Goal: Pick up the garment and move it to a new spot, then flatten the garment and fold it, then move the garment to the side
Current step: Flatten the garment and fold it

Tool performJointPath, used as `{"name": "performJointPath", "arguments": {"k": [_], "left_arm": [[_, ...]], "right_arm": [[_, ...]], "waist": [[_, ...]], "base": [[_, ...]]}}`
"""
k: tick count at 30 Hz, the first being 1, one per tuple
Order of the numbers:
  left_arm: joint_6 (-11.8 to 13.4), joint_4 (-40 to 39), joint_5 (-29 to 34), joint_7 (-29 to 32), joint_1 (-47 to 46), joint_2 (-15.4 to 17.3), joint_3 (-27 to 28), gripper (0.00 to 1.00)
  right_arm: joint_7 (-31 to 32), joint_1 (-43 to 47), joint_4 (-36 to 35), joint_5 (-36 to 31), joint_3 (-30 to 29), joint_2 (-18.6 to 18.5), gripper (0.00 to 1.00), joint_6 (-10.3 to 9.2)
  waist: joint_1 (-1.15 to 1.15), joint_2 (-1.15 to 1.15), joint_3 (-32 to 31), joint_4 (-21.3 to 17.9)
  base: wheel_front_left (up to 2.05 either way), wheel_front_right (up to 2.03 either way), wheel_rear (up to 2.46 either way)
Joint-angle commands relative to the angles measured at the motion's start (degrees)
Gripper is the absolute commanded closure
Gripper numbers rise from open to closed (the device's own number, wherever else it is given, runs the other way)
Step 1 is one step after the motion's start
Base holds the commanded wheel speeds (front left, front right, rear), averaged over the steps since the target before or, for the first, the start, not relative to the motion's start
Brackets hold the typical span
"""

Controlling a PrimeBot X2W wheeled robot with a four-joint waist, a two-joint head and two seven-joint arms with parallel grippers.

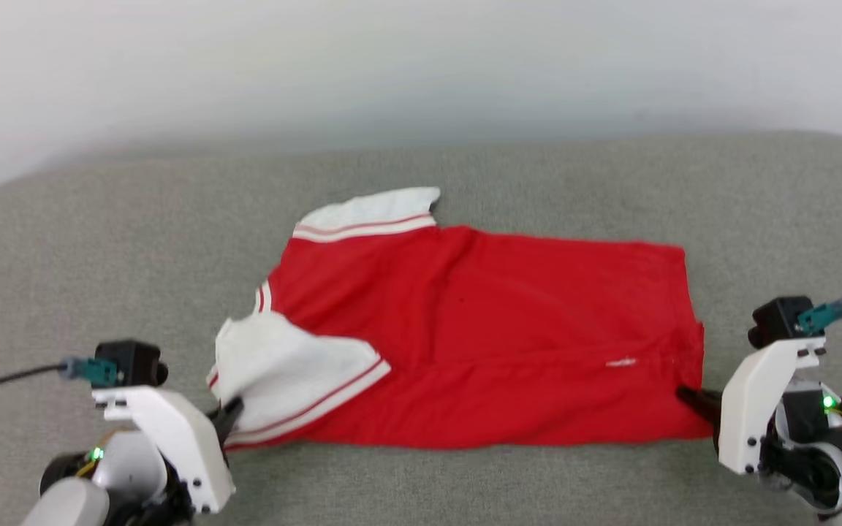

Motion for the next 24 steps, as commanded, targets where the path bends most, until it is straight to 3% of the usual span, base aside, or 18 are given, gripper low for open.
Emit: {"name": "performJointPath", "arguments": {"k": [1,8,12,13,14,15,16,24], "left_arm": [[0.60,-0.69,-0.40,-0.07,1.92,0.28,0.15,1.00],[3.21,-3.44,-2.03,0.94,10.18,1.37,0.82,1.00],[3.01,-2.56,-3.50,0.97,12.43,0.34,0.56,1.00],[2.91,-2.00,-3.86,0.59,12.41,-0.25,0.54,1.00],[2.61,-1.23,-3.86,0.40,12.16,-0.60,0.31,0.72],[2.45,-0.55,-3.80,0.06,11.67,-0.90,0.20,0.38],[2.09,0.00,-3.48,-0.80,10.92,-1.15,0.36,0.00],[1.96,2.88,-0.44,-8.03,6.12,-2.08,2.57,0.00]], "right_arm": [[0.06,1.48,-0.34,0.28,0.11,-0.47,1.00,0.00],[1.61,7.66,-1.92,1.28,-0.96,-1.21,1.00,0.00],[1.51,10.77,-1.41,0.86,-2.11,-0.68,1.00,0.00],[0.94,11.19,-1.35,0.75,-2.23,-0.39,0.89,0.00],[0.29,11.59,-1.30,0.64,-2.33,-0.20,0.50,0.00],[-0.42,11.98,-1.25,0.47,-2.41,-0.07,0.00,0.00],[-1.54,12.14,-1.70,0.17,-2.29,-0.01,0.00,0.00],[-17.99,12.01,-6.27,-5.22,-3.79,1.56,0.00,0.00]], "waist": [[0.00,0.00,-2.73,0.30],[0.00,0.00,-5.67,1.09],[0.00,0.00,-5.73,1.36],[0.00,0.00,-5.63,1.37],[0.00,0.00,-5.53,1.37],[0.00,0.00,-5.42,1.34],[0.00,0.00,-5.31,1.26],[0.00,0.00,-4.85,-0.95]], "base": [[0.00,0.00,0.00],[0.00,0.00,0.00],[0.00,0.00,0.00],[0.00,0.00,0.00],[0.00,0.00,0.00],[0.00,0.00,0.00],[0.00,0.00,0.00],[0.00,0.00,0.00]]}}
